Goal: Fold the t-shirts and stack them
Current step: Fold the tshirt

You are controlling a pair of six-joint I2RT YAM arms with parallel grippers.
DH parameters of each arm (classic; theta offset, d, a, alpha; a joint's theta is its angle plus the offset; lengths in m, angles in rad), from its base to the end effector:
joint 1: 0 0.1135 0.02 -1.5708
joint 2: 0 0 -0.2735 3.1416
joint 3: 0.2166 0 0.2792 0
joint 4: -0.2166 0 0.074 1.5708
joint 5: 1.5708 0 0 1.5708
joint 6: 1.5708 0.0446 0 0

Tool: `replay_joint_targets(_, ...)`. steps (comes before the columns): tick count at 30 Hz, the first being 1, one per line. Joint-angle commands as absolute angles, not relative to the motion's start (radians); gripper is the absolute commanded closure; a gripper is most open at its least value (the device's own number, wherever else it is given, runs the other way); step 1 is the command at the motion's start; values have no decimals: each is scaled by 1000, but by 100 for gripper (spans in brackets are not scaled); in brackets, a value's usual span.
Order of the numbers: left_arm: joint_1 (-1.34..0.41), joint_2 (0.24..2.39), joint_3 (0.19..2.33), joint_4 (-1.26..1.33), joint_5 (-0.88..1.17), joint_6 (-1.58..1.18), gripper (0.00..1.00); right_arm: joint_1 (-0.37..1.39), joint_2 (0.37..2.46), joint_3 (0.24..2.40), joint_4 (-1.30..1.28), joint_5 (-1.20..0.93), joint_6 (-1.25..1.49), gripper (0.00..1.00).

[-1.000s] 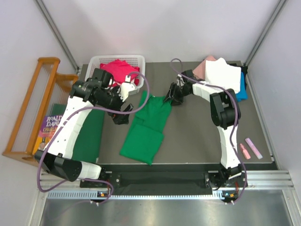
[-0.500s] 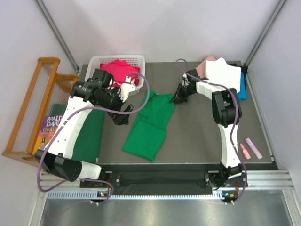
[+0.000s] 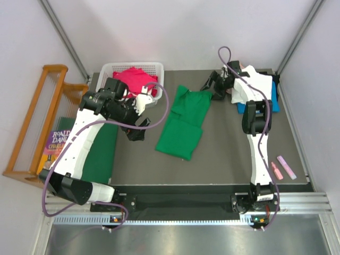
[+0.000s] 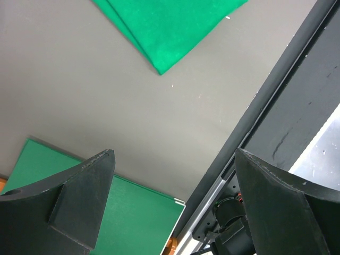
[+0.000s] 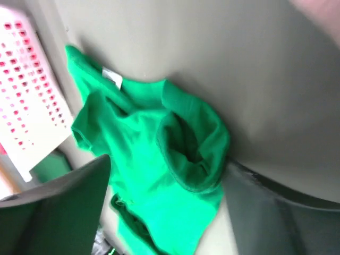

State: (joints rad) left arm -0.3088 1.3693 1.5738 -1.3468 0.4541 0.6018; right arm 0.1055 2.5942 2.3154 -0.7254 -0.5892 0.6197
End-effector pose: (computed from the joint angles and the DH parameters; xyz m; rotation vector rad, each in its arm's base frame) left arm 0.2489 -0.0999 0.3918 1.2654 2.2861 -0.5136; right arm 0.5859 0.0870 0.1448 0.4454 2.6104 1.0207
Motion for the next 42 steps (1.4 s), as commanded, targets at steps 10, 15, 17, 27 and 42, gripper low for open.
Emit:
replay_joint_targets(10, -301, 1350, 1525, -1359, 483, 600, 1, 233, 1890, 1478, -482, -328, 578, 0)
replay_joint_targets(15, -301, 1358, 1506, -1344, 508, 592, 1, 382, 1640, 1074, -373, -302, 669, 0)
replay_joint_targets(17, -301, 1359, 1503, -1339, 509, 591, 1, 448, 1620, 984, -321, -314, 705, 0)
replay_joint_targets(27, -299, 1327, 1479, -1339, 492, 597, 1, 552, 1629, 815, -169, -334, 848, 0)
replay_joint_targets(42, -298, 1315, 1479, -1341, 472, 612, 1, 702, 1562, 692, -70, -350, 1065, 9)
